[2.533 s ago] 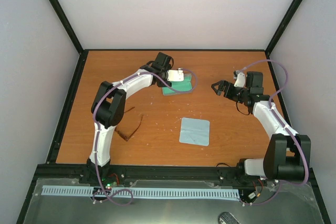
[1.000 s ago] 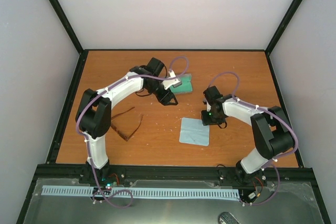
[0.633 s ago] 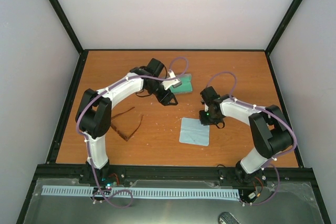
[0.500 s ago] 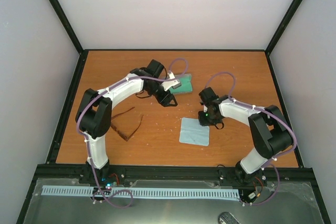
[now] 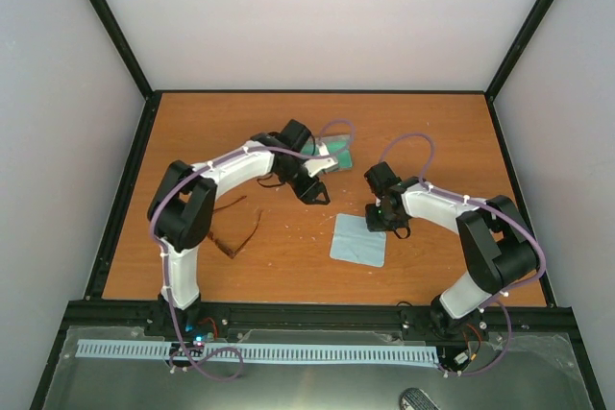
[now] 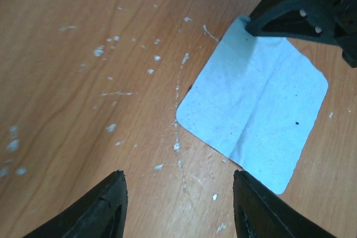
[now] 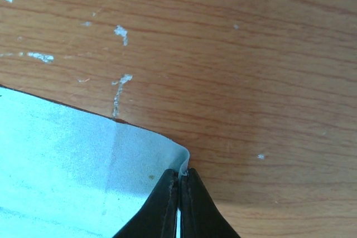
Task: Organize the sunglasses
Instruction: Fold the glasses cleaning cloth at the center of the board.
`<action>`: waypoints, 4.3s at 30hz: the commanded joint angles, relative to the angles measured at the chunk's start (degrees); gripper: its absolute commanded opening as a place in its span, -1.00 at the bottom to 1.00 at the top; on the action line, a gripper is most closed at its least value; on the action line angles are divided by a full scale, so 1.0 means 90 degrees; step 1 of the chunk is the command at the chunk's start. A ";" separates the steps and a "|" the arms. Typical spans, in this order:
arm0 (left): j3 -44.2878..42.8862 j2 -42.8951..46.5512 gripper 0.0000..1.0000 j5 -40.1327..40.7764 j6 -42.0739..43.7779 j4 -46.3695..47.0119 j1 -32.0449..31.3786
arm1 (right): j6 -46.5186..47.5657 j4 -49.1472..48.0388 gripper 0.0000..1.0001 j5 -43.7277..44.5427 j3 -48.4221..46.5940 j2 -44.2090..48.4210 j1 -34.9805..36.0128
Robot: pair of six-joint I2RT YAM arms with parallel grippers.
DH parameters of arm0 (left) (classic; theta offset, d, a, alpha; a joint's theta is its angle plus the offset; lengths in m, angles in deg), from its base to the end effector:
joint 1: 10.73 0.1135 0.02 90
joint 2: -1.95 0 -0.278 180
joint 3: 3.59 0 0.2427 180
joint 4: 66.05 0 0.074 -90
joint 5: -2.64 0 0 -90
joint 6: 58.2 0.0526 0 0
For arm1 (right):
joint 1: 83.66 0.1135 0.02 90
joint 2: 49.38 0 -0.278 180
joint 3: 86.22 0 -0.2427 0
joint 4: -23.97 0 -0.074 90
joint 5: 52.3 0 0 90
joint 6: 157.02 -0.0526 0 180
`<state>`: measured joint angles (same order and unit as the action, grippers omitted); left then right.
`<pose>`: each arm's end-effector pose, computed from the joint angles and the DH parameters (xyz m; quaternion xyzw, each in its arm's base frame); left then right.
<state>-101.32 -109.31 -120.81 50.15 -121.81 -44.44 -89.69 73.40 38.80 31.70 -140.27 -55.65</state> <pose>0.3154 -0.2453 0.2055 0.4599 0.8238 -0.3036 0.1328 0.2325 0.1225 0.1506 -0.0454 0.9937 0.0352 0.0967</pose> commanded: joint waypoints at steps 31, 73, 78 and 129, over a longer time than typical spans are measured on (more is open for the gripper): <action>-0.0029 -0.1020 -0.25 0.1172 -0.0399 0.1266 -0.1176 | -0.0473 -0.0786 -0.95 -0.0414 0.0626 0.0659 -0.0135; -0.0588 -0.0886 -0.99 0.2388 -0.0009 0.1644 -0.1301 | 0.0028 -0.1331 -0.95 -0.0978 0.0551 0.1063 -0.1043; -0.0779 -0.0858 -0.99 0.2274 -0.0008 0.1577 -0.1185 | 0.0268 -0.1484 -0.94 -0.1315 0.0366 0.0930 -0.1220; 0.0672 -0.0188 -0.99 0.1971 0.0080 0.2576 -0.1176 | 0.0317 -0.2030 -0.94 -0.2000 0.1178 0.1580 -0.1219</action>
<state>-96.60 -112.53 -103.48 49.78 -100.66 -55.39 -87.60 56.22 21.69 40.60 -126.67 -66.38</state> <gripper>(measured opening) 0.009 0.028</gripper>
